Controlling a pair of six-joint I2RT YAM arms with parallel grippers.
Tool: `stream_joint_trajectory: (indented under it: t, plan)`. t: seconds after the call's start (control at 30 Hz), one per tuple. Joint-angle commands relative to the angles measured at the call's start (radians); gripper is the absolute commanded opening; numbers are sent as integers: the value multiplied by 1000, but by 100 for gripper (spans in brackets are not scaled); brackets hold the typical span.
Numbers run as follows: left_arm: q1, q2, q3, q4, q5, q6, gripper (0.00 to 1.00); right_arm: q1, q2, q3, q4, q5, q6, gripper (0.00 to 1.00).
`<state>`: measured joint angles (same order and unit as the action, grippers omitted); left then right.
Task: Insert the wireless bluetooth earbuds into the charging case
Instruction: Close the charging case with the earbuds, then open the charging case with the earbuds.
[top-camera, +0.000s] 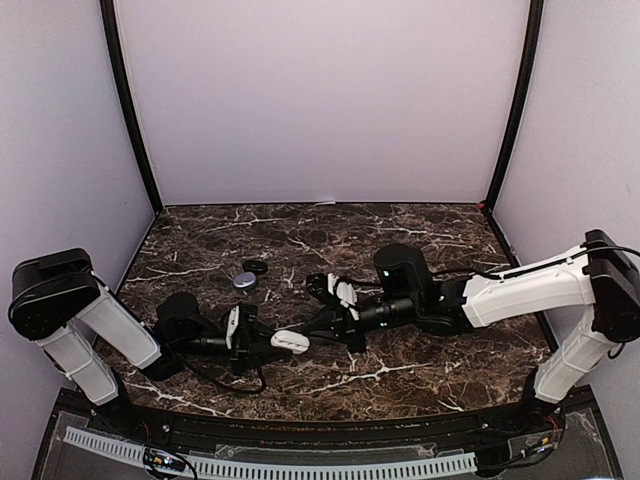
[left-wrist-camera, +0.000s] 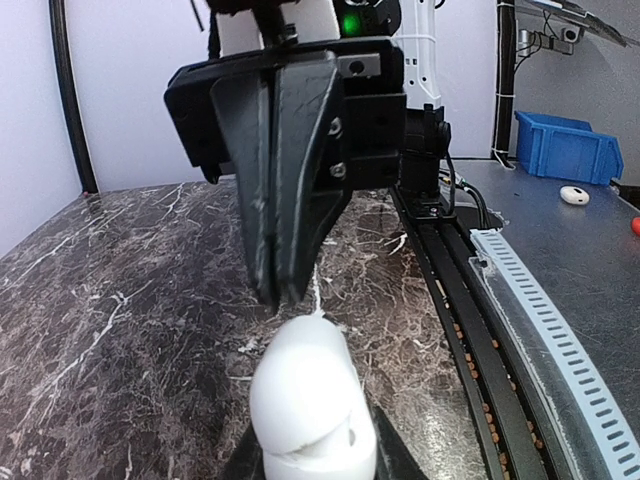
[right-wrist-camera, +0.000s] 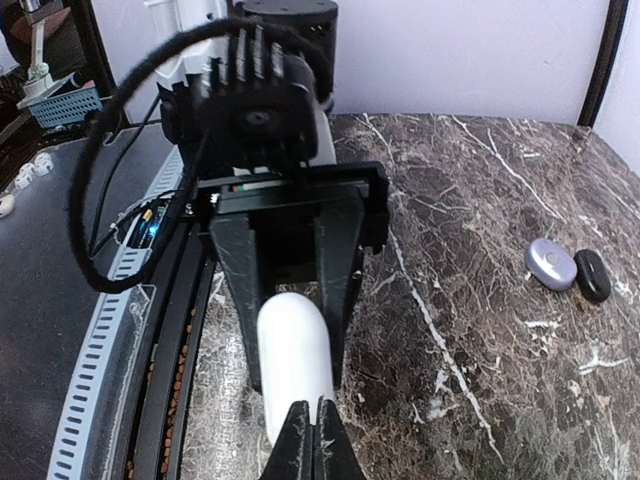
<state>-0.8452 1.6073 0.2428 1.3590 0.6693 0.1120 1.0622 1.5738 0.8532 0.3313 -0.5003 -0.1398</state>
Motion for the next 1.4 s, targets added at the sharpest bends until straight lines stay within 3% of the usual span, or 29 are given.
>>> stream_joint_trajectory:
  t: [0.0,0.27,0.53,0.7,1.07,1.2,1.37]
  plan:
    - [1,-13,24,11,-5,0,14,2,-45,-31,55,-69,-24,0]
    - [2,-19,18,18,9,5,14,-9,-43,-19,-2,168,8,0]
    - [2,-11,19,31,52,1,14,-25,16,50,-33,42,23,11]
    - [1,-4,24,29,69,-6,14,-20,82,116,-94,27,5,0]
    - [2,-15,61,-69,17,-20,14,19,34,62,-102,-76,-37,0]
    - [2,-15,69,-83,27,-31,14,17,34,51,-95,13,-8,1]
    - [1,-34,72,-104,31,-78,14,-28,-43,4,-50,134,77,11]
